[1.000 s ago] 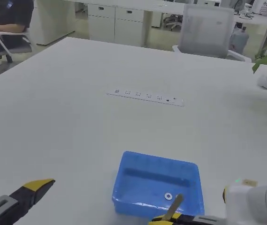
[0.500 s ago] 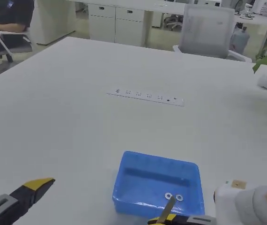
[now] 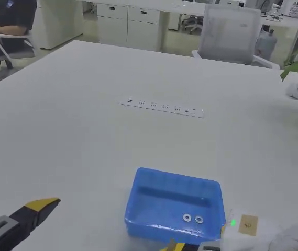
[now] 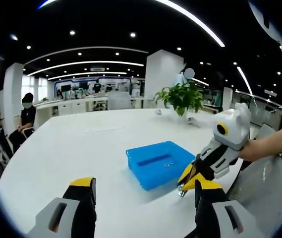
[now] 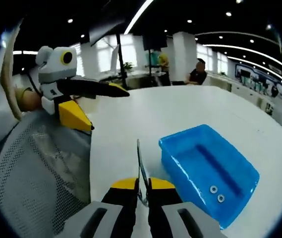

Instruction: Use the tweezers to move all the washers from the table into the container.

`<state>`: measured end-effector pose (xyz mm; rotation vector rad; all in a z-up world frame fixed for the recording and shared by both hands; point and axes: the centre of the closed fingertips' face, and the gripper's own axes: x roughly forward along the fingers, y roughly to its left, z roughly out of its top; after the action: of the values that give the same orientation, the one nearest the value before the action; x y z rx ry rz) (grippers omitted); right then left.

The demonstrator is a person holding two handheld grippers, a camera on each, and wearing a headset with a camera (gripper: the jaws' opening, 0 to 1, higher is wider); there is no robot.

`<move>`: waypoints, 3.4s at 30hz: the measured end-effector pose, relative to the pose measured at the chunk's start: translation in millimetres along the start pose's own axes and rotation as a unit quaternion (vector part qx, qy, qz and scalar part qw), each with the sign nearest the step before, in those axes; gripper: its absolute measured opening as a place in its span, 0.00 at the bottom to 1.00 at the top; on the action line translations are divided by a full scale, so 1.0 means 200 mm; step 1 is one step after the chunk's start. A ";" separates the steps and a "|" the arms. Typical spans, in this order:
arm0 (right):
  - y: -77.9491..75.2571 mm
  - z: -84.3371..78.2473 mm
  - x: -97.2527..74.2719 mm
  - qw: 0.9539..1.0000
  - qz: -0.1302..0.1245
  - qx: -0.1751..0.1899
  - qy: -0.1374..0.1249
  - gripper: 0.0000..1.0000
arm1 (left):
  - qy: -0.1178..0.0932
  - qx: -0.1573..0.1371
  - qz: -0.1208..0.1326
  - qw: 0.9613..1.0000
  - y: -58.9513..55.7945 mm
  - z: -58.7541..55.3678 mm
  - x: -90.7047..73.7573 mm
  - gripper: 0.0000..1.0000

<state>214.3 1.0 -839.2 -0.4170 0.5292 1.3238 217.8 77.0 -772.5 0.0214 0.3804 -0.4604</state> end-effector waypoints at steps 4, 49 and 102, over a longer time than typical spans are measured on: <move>0.02 0.01 0.02 1.000 -0.007 -0.021 -0.002 0.03 | 0.000 0.000 0.001 1.000 0.00 0.00 0.00 0.83; -0.58 0.25 -0.20 0.952 -0.054 0.257 -0.156 0.03 | -0.004 0.000 0.000 1.000 0.02 -0.01 0.00 0.82; -0.61 0.21 -0.05 0.970 -0.044 0.209 -0.120 0.04 | 0.005 0.003 0.000 1.000 -0.01 0.02 0.00 0.80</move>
<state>337.8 -7.0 -801.3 0.0673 0.5625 1.1204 218.8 74.1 -768.7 0.0294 0.3891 -0.4624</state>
